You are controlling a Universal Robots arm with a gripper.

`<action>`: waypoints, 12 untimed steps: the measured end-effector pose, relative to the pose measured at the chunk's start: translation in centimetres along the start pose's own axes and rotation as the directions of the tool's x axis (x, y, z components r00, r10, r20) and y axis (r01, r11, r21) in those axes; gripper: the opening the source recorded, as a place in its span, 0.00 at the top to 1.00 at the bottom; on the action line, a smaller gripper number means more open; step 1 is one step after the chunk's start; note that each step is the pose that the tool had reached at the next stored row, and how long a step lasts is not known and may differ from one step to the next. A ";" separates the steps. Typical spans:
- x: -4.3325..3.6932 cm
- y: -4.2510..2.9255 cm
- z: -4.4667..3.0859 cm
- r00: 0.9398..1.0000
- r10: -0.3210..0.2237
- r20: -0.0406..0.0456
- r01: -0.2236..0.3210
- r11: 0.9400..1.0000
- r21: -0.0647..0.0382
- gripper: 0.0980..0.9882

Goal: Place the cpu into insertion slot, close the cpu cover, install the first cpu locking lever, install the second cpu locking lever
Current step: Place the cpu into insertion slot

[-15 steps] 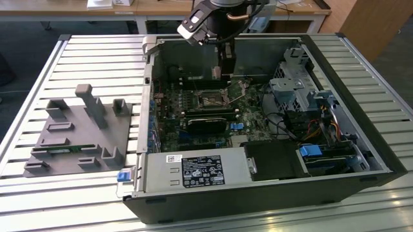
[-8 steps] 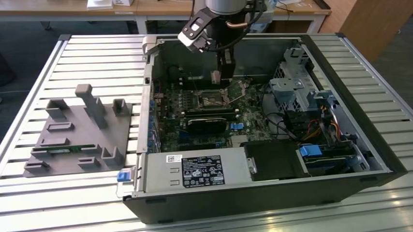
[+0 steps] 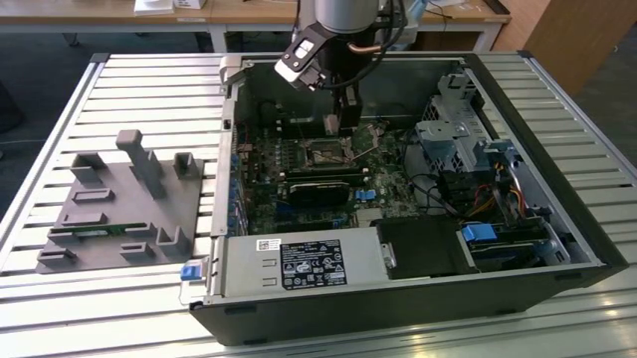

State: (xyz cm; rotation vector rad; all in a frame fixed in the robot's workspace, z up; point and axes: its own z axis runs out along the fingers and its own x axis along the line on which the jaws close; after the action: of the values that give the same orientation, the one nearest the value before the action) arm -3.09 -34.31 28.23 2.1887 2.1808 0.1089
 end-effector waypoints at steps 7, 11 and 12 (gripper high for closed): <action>-0.01 -0.06 0.65 1.000 0.000 0.000 0.000 1.000 0.001 0.51; -0.01 -0.08 0.85 1.000 0.000 0.000 0.000 1.000 0.001 0.51; -0.01 -0.08 0.90 1.000 0.000 0.000 0.000 1.000 0.001 0.51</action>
State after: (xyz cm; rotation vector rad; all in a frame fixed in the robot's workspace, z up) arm -3.09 -34.31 27.33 2.1893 2.1813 0.1079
